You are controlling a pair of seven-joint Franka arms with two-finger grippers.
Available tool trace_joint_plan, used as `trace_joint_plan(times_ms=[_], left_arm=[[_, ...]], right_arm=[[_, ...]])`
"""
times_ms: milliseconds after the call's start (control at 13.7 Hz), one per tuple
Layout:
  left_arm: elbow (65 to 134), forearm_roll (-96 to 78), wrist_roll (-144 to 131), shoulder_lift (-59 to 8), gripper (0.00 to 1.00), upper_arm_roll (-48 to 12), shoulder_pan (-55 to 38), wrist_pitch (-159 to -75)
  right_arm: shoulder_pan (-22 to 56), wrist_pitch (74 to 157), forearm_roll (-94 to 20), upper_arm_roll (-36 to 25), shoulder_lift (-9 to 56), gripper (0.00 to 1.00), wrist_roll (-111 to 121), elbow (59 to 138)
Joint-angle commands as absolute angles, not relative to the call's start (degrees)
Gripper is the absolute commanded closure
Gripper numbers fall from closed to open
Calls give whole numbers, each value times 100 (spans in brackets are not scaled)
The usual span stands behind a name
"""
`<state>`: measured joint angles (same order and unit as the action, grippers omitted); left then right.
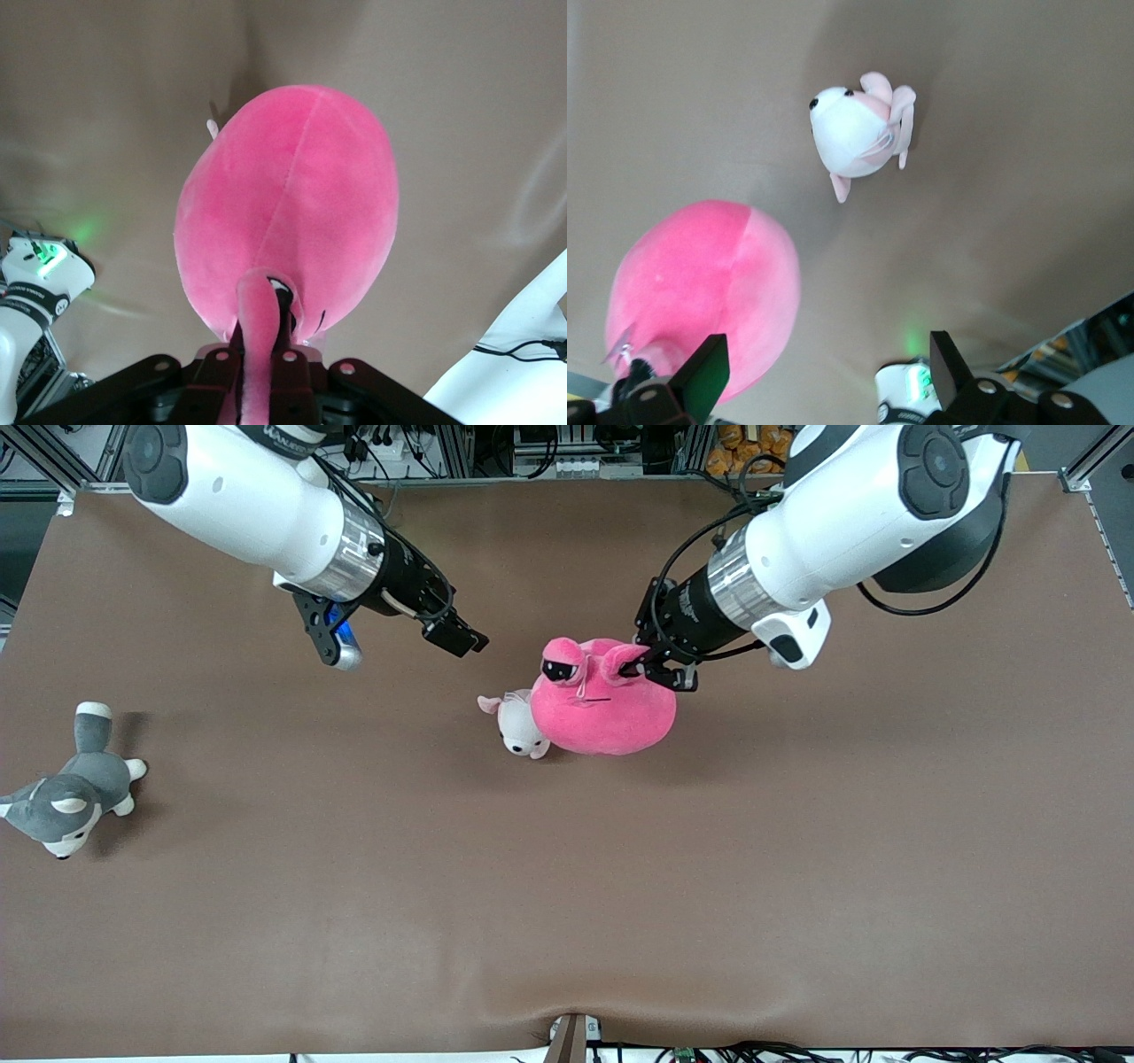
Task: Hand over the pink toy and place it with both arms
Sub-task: 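Grasp the pink toy with the right gripper beside the left gripper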
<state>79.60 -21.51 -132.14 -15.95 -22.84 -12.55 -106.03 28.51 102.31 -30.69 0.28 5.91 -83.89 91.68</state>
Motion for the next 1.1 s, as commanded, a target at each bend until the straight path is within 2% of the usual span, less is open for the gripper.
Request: trace_joint_plan(times_ms=[0,146,512,731,1023], left_arm=[[7770,-2241,-13421,-1696,100,-2276,-1379,-10626],[7778,-2241,-13421,-1696,100,-2276,-1406,-10626],[7770,-2320,-13412,-1705,100,-2276,-1485,-10652],[7761,-2531,-13412,-1688,100,-2276,-1485,-10652],[7761,-2540,-13421,-1688,100,-2285,-1485,-10661]], right_arm=[[2883,10475,-3365,-26,641,0,-8910,8991],[3040,10826,-3428,-26,746,0,-9183,8939],[3251,11143,-3410,-26,1537,0,-9561,8219],[3541,11487,-3331,-35,1626,0,-9686,8200],[3542,11435,-3261,-44,1617,0,-9694,8226]])
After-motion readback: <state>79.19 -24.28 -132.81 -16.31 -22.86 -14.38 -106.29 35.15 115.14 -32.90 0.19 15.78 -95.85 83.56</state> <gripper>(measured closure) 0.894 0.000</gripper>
